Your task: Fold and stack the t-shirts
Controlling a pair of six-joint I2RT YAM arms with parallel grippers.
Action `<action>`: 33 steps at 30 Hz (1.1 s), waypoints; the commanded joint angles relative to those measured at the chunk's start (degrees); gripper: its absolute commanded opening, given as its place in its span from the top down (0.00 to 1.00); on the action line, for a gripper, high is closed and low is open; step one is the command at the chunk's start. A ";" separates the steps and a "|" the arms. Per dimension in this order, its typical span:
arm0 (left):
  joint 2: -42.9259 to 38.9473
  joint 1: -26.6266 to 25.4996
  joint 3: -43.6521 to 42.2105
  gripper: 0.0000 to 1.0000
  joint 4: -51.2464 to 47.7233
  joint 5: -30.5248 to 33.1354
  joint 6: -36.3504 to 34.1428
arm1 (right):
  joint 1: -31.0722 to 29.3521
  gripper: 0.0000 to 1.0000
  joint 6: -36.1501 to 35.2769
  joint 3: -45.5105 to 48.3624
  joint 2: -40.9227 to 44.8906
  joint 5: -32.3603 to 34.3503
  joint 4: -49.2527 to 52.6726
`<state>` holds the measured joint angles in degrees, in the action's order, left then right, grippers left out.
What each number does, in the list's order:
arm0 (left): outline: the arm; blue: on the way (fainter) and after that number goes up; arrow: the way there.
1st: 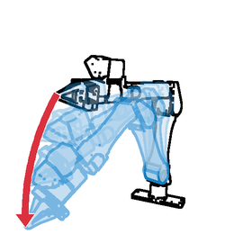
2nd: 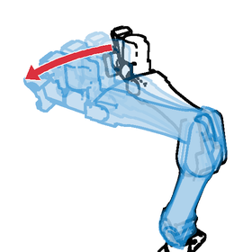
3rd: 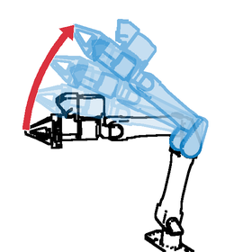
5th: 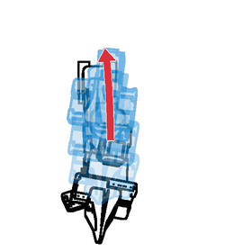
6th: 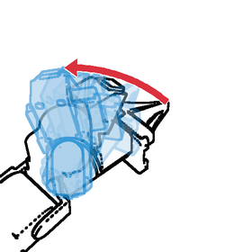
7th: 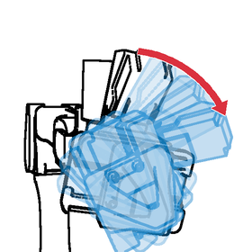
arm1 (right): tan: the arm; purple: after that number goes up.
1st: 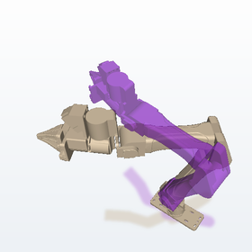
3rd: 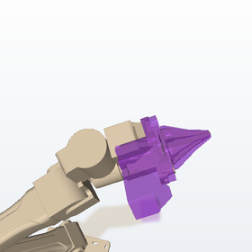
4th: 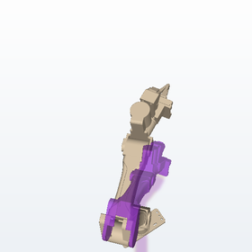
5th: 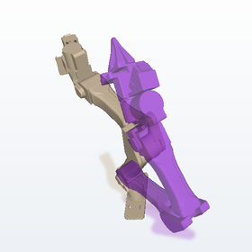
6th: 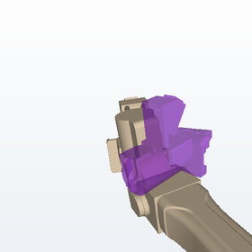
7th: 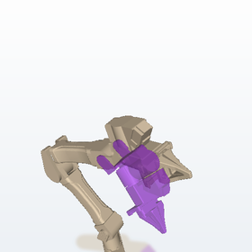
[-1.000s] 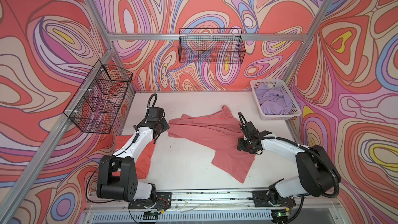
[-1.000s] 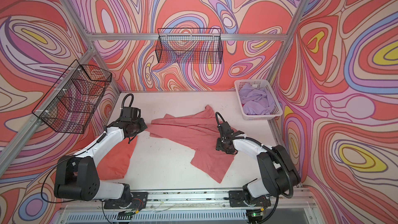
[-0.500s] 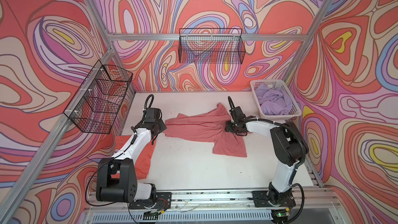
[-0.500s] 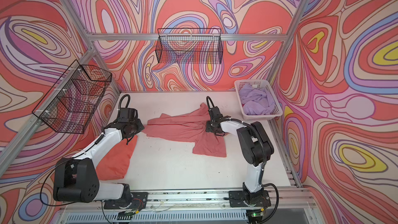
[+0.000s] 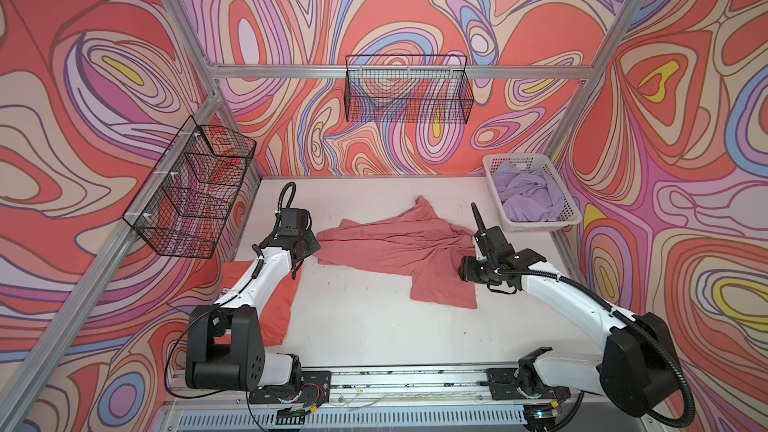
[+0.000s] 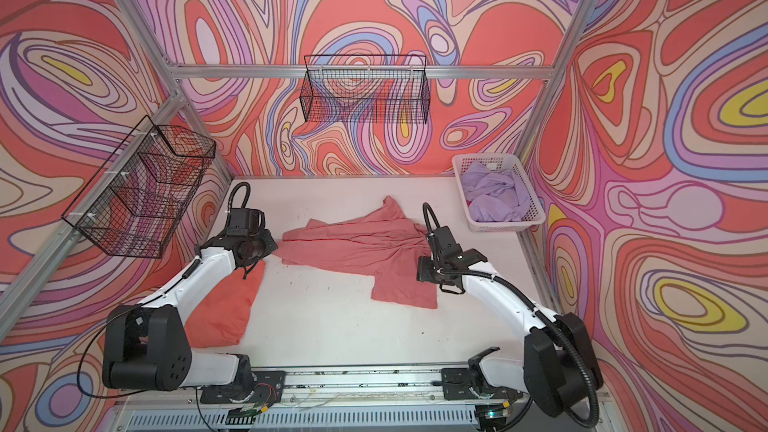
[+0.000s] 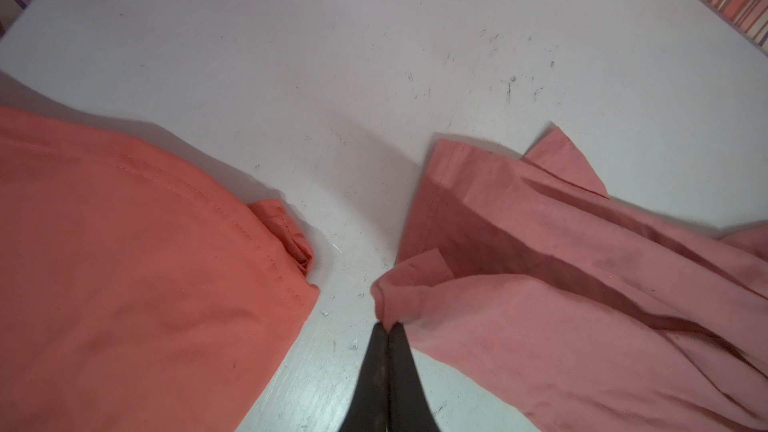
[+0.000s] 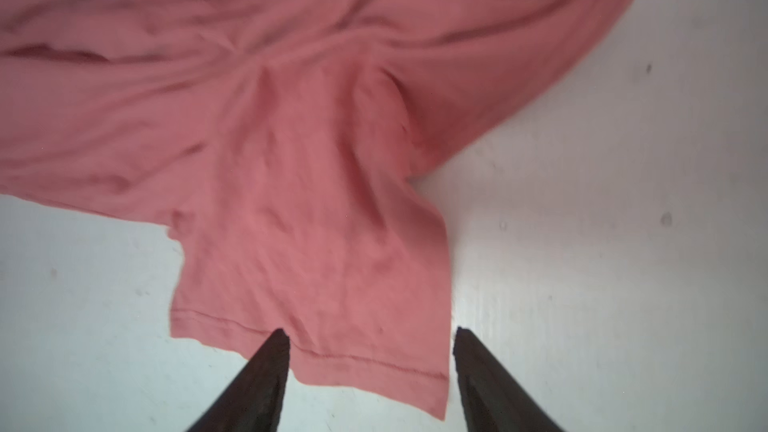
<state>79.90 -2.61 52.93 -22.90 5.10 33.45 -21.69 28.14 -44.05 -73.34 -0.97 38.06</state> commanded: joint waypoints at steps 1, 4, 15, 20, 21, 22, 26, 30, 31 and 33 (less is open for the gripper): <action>-0.90 0.26 -0.15 1.00 -0.31 -1.60 0.47 | 0.09 0.34 5.06 2.72 -0.17 0.85 3.40; -1.30 0.29 -0.61 1.00 -0.13 -2.18 0.63 | 0.07 0.36 6.65 3.53 -1.65 2.24 3.77; -1.94 0.28 -1.60 1.00 0.21 -2.44 0.79 | -0.75 0.61 7.60 5.20 -6.15 0.97 0.78; -1.69 0.31 -1.69 1.00 0.43 -2.69 0.68 | -1.58 0.68 8.32 6.33 -7.21 0.55 0.43; -1.68 0.33 -1.77 1.00 0.48 -2.73 0.67 | -1.80 0.69 8.47 6.52 -7.45 0.52 0.43; -1.59 0.32 -1.75 1.00 0.48 -2.73 0.70 | -2.01 0.69 8.70 6.65 -7.58 0.53 0.43; -1.68 0.33 -1.88 1.00 0.54 -2.64 0.64 | -2.69 0.78 9.42 7.53 -8.06 0.30 0.48; -1.61 0.33 -2.08 1.00 0.78 -2.81 0.58 | -2.72 0.98 9.75 7.86 -7.62 0.70 0.39; -1.59 0.26 -2.04 1.00 0.75 -3.03 0.58 | -2.69 1.00 9.68 7.61 -6.99 0.64 0.35; -1.59 0.32 -2.03 1.00 0.79 -3.39 0.54 | -2.72 1.00 9.70 6.83 -5.89 0.45 0.52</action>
<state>79.15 -2.63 51.92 -22.57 2.37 33.67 -24.10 36.91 -38.33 -79.53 -0.84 37.06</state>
